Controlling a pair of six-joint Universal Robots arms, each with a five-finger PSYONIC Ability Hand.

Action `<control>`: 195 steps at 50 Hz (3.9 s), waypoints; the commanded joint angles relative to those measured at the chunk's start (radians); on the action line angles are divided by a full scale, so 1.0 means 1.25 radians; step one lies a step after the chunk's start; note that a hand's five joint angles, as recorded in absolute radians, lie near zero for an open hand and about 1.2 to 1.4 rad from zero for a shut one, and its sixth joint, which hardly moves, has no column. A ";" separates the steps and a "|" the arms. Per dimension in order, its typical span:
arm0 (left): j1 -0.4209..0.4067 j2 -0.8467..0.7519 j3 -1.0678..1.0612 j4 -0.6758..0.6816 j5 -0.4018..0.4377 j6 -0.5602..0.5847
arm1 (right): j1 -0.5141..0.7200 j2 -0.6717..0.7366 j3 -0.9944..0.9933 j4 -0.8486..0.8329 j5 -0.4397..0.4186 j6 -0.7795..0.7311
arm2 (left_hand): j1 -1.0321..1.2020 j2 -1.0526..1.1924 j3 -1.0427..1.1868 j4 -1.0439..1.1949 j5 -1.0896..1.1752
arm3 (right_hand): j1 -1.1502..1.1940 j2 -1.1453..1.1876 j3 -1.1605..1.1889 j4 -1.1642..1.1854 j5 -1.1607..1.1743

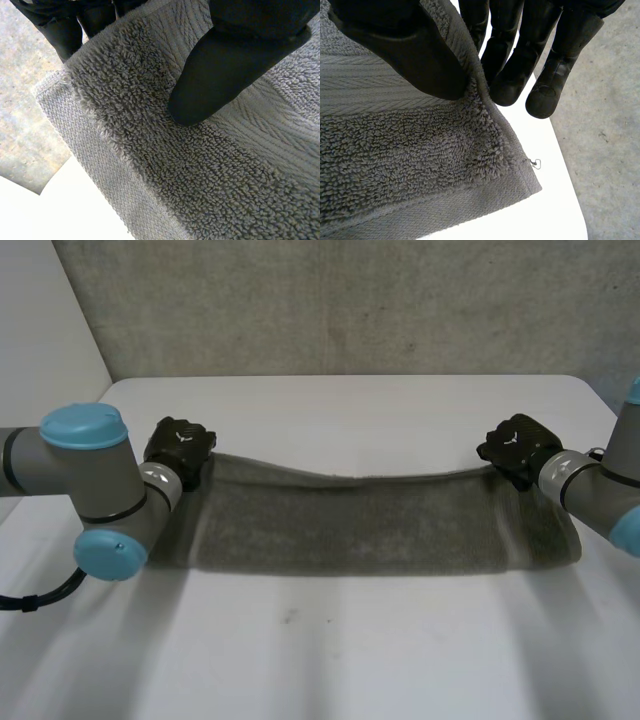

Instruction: Fold the towel.

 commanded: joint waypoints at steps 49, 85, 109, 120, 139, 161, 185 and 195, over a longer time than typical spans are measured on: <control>0.016 0.332 -0.373 0.049 0.008 -0.199 | -0.107 -0.319 0.440 0.018 -0.043 0.285 | -0.825 -0.835 -0.835 -0.835 -0.829 | -0.868 -0.862 -0.867 -0.869 -0.874; 0.021 0.335 -0.409 0.079 0.011 -0.199 | -0.277 -0.218 0.457 -0.168 -0.058 0.201 | -0.825 -0.835 -0.835 -0.835 -0.829 | 0.045 0.051 0.046 0.043 0.039; 0.023 0.336 -0.415 0.079 0.011 -0.199 | -0.175 -0.267 0.197 -0.024 -0.042 0.216 | -0.825 -0.835 -0.835 -0.835 -0.829 | 0.045 0.051 0.046 0.043 0.039; 0.034 0.341 -0.416 0.079 0.010 -0.199 | 0.279 -0.195 0.041 -0.045 0.052 0.280 | -0.825 -0.835 -0.835 -0.835 -0.829 | 0.045 0.051 0.046 0.043 0.039; 0.040 0.342 -0.426 0.090 0.010 -0.199 | 0.597 0.013 0.022 -0.062 0.062 0.213 | -0.825 -0.835 -0.835 -0.835 -0.829 | 0.045 0.051 0.046 0.043 0.039; -0.078 0.368 -0.399 0.091 0.011 -0.199 | 0.348 -0.257 0.293 -0.094 0.061 0.386 | -0.825 -0.835 -0.835 -0.835 -0.829 | -0.932 -0.927 -0.931 -0.934 -0.938; -0.245 0.152 -0.192 0.043 0.048 -0.252 | 0.218 -0.286 0.533 -0.228 0.063 0.370 | -0.822 -0.832 -0.832 -0.832 -0.826 | -0.919 -0.914 -0.919 -0.921 -0.926; -0.243 0.093 -0.139 0.023 0.078 -0.313 | 0.206 -0.248 0.532 -0.243 0.065 0.336 | -0.806 -0.816 -0.815 -0.816 -0.809 | -0.748 -0.742 -0.747 -0.750 -0.754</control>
